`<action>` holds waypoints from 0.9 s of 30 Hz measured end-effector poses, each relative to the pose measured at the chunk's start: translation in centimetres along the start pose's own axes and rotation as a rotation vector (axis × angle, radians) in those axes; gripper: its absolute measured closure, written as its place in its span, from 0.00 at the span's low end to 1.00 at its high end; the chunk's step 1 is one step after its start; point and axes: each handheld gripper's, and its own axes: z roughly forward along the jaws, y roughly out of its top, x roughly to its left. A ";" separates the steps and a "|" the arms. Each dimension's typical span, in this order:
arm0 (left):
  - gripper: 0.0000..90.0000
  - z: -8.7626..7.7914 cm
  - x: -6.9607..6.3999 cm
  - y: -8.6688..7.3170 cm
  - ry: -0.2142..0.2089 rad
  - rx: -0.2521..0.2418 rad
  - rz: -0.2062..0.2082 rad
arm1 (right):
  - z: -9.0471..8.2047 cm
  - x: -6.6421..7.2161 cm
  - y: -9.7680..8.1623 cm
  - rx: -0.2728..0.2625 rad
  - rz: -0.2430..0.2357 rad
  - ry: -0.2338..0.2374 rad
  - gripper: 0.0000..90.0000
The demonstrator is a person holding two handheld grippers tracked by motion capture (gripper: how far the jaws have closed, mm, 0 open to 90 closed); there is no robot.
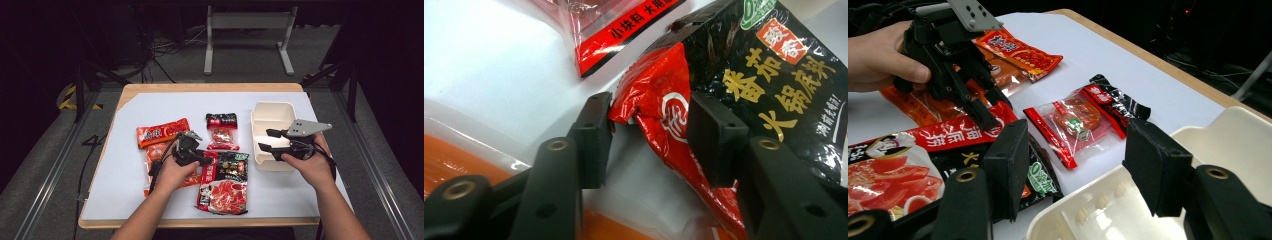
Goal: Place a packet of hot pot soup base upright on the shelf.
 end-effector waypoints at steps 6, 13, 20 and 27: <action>0.81 0.2 0.5 -0.1 -0.070 -0.005 -0.075 | 0.1 0.2 0.0 0.001 -0.004 -0.002 0.48; 0.90 0.0 0.0 0.0 -0.062 -0.016 -0.069 | 0.0 0.4 0.2 -0.006 -0.009 -0.010 0.47; 0.93 -0.2 -0.2 0.0 -0.060 -0.044 -0.082 | -0.2 0.3 0.2 -0.006 -0.007 -0.014 0.47; 0.95 -1.1 -0.8 0.0 -0.063 -0.092 -0.078 | -0.4 0.3 0.3 -0.014 -0.007 -0.022 0.47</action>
